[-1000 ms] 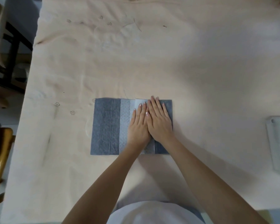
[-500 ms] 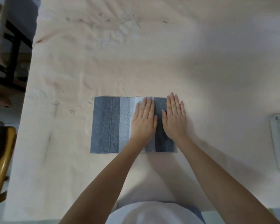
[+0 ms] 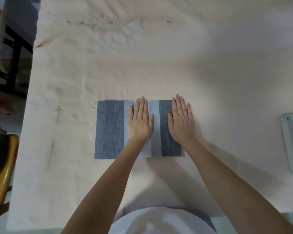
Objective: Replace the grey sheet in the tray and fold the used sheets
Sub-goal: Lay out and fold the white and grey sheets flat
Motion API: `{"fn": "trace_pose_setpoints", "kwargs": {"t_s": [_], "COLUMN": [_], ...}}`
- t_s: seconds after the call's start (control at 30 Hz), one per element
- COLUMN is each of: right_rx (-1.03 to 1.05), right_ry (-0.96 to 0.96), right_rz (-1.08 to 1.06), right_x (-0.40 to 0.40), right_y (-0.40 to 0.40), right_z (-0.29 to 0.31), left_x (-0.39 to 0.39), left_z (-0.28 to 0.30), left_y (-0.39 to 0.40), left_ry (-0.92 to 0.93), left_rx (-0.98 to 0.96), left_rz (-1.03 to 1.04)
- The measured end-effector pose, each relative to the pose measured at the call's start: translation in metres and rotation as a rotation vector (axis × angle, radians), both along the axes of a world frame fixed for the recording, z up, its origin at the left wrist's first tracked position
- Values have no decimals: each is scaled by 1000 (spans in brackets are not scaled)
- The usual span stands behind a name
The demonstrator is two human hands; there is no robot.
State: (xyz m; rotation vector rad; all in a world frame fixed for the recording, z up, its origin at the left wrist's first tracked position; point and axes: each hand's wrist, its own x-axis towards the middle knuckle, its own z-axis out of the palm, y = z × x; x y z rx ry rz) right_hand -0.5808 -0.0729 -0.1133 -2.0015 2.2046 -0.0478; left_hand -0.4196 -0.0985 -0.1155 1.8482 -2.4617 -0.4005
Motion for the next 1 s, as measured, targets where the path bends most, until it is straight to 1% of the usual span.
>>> {"fn": "trace_pose_setpoints", "kwargs": {"t_s": [0.13, 0.2, 0.3, 0.43, 0.5, 0.57, 0.6, 0.8, 0.83, 0.87, 0.9, 1.0], "right_rx": [-5, -2, 33, -40, -79, -74, -63, -63, -54, -52, -63, -137], "right_ry": [15, 28, 49, 85, 46, -8, -31, -63, -67, -71, -82, -222], "right_rz": [7, 10, -15, -29, 67, 176, 196, 132, 114, 102, 98, 66], "right_x": [0, -1, 1, 21, 40, 60, 66, 49, 44, 40, 37, 27], "right_y": [0, 0, -1, 16, 37, 58, 67, 86, 88, 90, 92, 92], "right_z": [0, 0, 3, 16, 18, 12, 10, 0, 1, 2, 4, 11], "left_x": [21, 25, 25, 25, 25, 25, 26, 25, 26, 26, 27, 37], "left_z": [7, 8, 4, 1, 3, 3, 2, -2, -2, -1, 2, 25], "left_y": [16, 36, 64, 69, 69, 70, 70, 71, 71, 70, 69, 66], "left_ry": [-4, -3, -2, -11, -7, -15, -17, 20, 45, 111, 221, 747], "left_rx": [-73, -120, -86, -44, -44, -26, -28, -25, -10, 12, 42, 225], "left_rz": [-13, -75, -146, -113, -117, -133, -139, -133, -132, -120, -95, 70]}}
